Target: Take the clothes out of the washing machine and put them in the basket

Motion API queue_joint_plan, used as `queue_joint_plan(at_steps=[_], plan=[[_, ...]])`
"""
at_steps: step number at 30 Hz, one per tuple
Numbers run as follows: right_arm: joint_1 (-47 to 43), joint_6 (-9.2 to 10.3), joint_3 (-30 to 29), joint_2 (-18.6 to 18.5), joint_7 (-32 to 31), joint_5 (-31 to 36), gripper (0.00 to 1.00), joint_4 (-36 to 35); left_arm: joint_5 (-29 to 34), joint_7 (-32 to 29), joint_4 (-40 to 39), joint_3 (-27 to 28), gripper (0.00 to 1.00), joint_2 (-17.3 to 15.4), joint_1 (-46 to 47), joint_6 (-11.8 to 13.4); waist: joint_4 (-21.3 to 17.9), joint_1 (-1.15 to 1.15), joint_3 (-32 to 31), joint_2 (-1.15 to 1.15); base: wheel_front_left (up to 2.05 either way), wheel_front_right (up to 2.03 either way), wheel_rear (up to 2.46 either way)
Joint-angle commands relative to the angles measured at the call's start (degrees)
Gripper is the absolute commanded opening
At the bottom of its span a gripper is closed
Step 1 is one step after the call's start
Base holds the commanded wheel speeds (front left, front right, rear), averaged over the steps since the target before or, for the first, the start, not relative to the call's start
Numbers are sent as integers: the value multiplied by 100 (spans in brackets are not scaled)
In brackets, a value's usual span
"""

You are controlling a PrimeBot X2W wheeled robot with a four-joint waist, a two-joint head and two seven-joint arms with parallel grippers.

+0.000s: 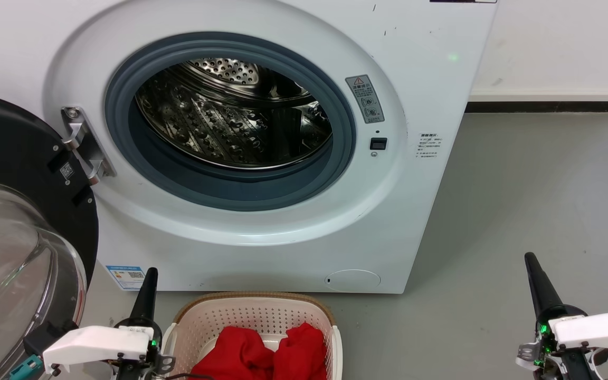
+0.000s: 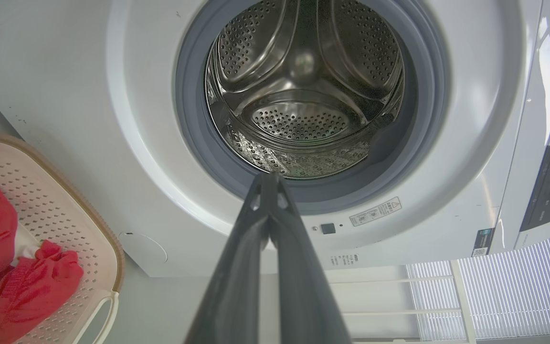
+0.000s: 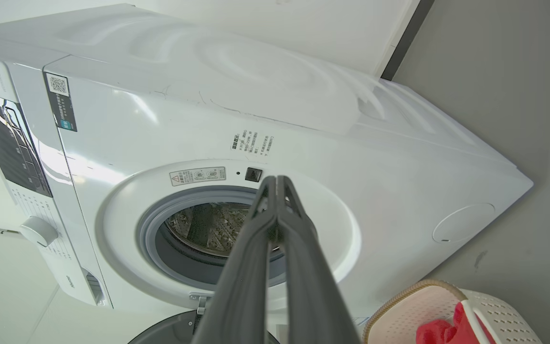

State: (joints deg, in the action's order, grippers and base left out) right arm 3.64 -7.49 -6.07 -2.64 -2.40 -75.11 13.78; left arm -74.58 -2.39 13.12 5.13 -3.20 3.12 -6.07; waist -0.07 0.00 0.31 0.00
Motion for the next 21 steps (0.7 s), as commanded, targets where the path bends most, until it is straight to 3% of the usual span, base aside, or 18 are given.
queue_joint_plan(at_steps=[1, 21], plan=[[153, -1, -13, -30, -33, -145, 0, -9, -155, -51, -10, 26, 0, 0, 134, -40, 1, 0, -1, 0, 0, 0, 0], [247, -1, -34, -34, -271, -1104, 0, 14, -1134, -278, 59, 105, 0, 22, 258, -109, 4, 0, -8, 0, 0, 0, 0]])
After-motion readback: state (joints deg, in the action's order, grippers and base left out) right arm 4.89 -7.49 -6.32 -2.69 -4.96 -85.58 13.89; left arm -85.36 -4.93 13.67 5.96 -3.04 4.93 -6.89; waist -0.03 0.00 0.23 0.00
